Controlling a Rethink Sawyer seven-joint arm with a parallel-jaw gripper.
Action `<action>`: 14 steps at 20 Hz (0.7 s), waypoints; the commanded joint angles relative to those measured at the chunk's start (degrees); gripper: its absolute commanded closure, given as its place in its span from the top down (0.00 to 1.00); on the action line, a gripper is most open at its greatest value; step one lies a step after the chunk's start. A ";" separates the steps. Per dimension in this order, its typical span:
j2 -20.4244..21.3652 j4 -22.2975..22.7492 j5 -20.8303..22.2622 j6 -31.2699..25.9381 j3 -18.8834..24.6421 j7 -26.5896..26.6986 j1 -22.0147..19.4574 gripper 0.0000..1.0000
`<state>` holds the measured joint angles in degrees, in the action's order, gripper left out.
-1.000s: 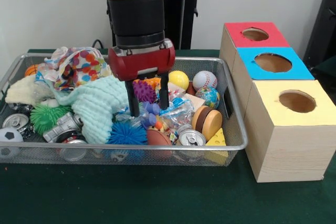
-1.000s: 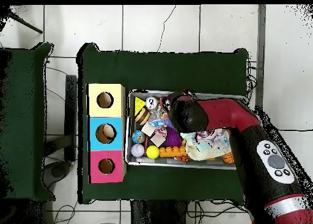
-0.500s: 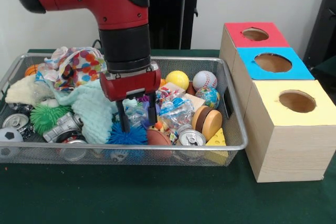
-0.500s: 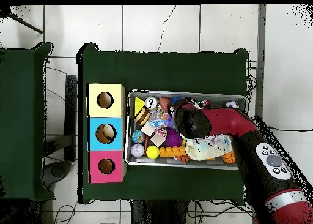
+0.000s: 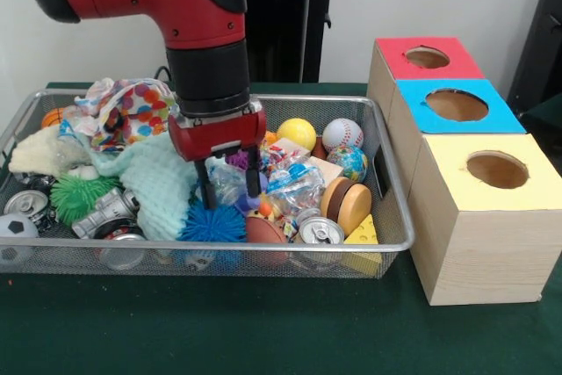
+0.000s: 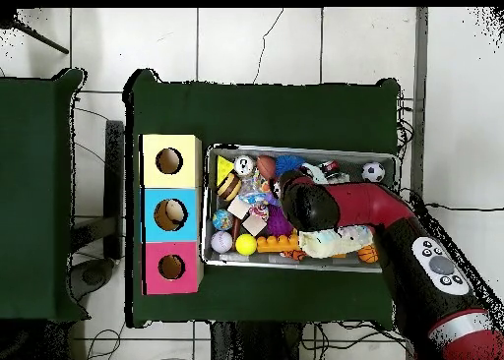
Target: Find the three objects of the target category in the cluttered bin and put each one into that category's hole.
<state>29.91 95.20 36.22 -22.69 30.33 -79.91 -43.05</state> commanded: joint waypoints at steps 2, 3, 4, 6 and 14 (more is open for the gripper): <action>6.08 9.56 -2.11 -0.85 -2.53 -8.81 2.79 1.00; 6.64 9.96 -2.69 -0.97 -2.55 -9.36 3.15 1.00; 7.23 10.50 -3.16 -1.00 -2.73 -9.90 3.64 1.00; 8.45 11.61 -4.30 -1.06 -2.84 -10.60 4.26 1.00; 7.99 10.04 -6.23 0.41 -5.37 -11.46 7.34 1.00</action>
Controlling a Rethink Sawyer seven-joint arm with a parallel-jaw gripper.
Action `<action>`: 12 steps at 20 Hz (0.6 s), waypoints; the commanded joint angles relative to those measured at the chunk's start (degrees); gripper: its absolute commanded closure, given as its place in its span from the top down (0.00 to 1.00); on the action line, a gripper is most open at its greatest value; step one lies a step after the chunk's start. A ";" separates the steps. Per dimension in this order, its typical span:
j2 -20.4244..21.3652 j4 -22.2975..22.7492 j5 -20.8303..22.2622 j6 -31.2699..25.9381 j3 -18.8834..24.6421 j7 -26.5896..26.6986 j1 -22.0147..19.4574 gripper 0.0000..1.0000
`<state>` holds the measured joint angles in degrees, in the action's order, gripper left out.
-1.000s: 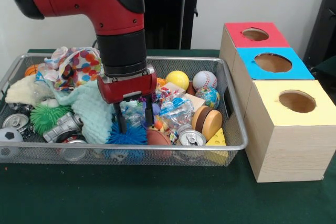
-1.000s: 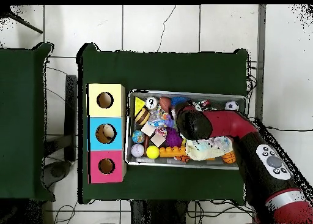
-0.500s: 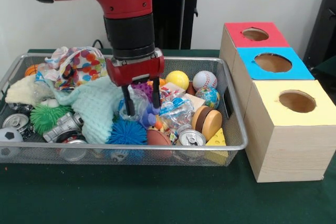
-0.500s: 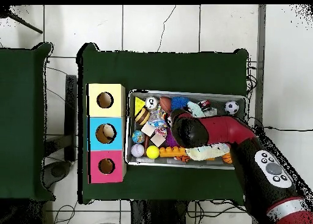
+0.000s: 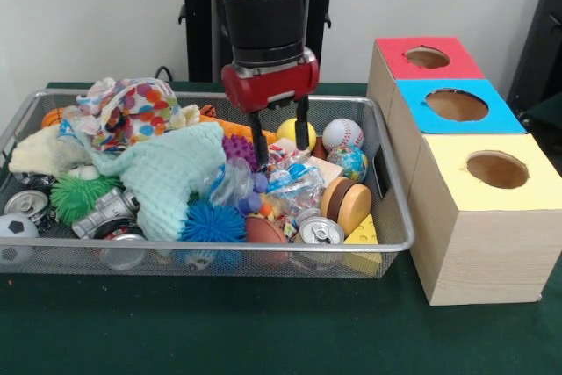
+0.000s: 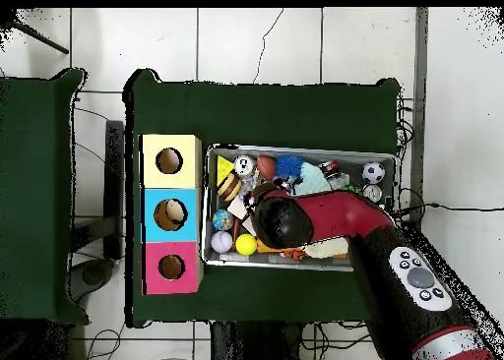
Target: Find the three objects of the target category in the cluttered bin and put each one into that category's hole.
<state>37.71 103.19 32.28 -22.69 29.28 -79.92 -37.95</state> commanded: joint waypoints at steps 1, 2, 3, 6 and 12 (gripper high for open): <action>-0.41 0.93 -2.27 0.35 -4.82 -11.13 2.39 1.00; -1.39 -0.30 -1.93 0.55 -5.52 -10.71 2.42 1.00; -2.11 -1.39 -1.59 0.51 -6.02 -10.04 2.32 1.00; -4.16 -3.24 0.55 1.33 -7.02 -7.26 1.14 1.00; -5.40 -3.96 2.43 2.27 -7.51 -4.58 -0.14 1.00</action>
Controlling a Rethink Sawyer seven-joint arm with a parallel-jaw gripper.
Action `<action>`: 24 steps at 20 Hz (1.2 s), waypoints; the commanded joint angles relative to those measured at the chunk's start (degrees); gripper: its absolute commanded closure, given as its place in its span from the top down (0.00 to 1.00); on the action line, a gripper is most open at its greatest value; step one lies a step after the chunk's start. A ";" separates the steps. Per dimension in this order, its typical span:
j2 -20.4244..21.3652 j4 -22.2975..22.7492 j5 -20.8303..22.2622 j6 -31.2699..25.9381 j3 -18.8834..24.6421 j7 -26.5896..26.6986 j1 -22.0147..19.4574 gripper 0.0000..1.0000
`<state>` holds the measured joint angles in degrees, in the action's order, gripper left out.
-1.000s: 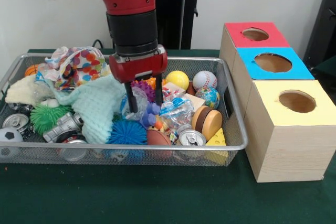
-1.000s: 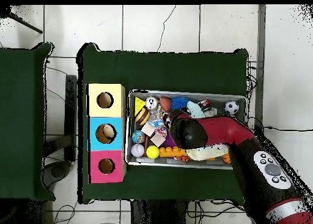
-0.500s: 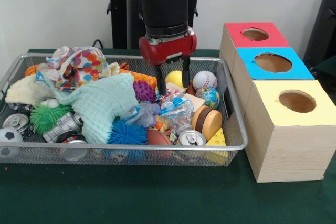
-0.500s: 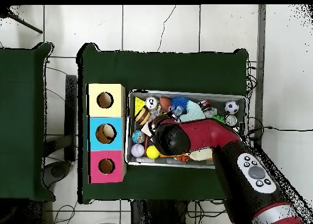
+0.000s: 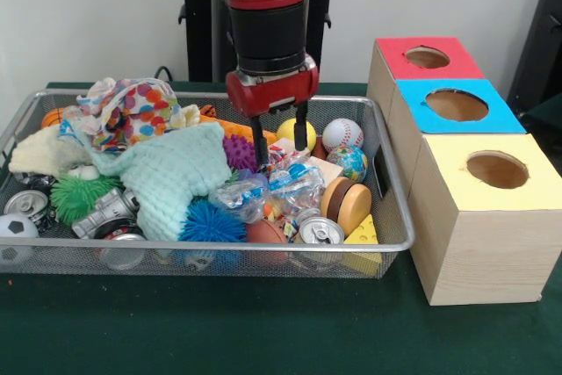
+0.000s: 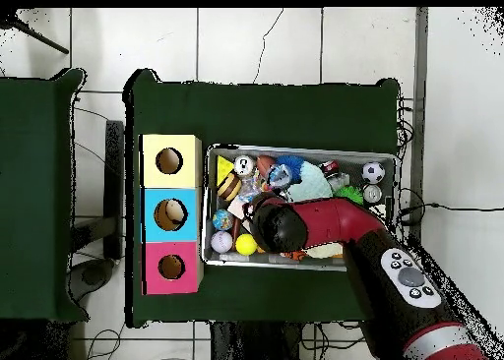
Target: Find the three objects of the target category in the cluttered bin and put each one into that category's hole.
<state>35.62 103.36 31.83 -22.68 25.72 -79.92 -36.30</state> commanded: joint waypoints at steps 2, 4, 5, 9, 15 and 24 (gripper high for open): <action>-3.77 -4.51 3.05 2.43 -3.98 -4.19 -2.00 1.00; -3.97 -4.64 3.15 2.58 -4.07 -4.01 -1.99 1.00; -4.01 -4.65 3.16 2.60 -4.10 -3.98 -1.99 1.00; -4.87 -5.66 3.35 3.35 -4.76 -4.18 -1.46 1.00; -6.36 -7.75 3.29 4.83 -5.90 -5.40 0.02 1.00; -0.92 -11.03 -5.88 -2.31 -0.87 -5.74 -0.12 1.00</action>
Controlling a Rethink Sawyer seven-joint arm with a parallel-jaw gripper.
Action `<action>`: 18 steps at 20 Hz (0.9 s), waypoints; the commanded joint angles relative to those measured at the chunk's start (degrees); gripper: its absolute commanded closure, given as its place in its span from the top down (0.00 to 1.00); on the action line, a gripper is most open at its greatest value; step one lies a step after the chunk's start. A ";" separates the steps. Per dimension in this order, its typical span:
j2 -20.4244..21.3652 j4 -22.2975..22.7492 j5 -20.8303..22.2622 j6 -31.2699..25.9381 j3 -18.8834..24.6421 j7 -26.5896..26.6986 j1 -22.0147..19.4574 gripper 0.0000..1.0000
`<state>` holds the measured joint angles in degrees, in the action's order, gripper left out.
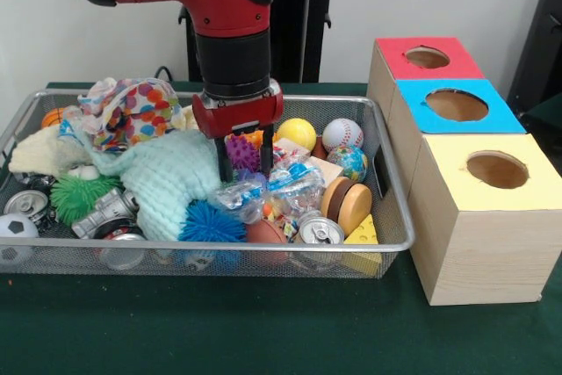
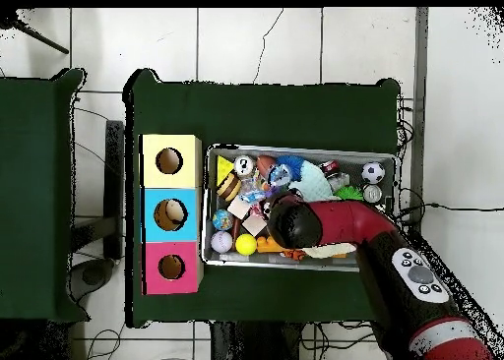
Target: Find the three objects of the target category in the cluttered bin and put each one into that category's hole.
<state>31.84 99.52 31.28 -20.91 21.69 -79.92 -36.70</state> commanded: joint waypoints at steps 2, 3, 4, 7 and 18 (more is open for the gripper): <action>3.31 -7.91 -6.45 -4.87 3.26 -5.43 0.29 1.00; 3.38 -8.12 -7.02 -4.66 3.55 -5.30 0.14 1.00; 3.52 -8.32 -7.44 -4.69 3.92 -4.84 0.01 1.00; 3.93 -8.78 -9.36 -4.80 5.54 -3.93 -0.41 1.00; -6.86 -6.04 -5.94 3.18 3.22 -4.04 0.54 1.00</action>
<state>32.77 93.36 23.61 -20.43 23.45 -79.92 -36.69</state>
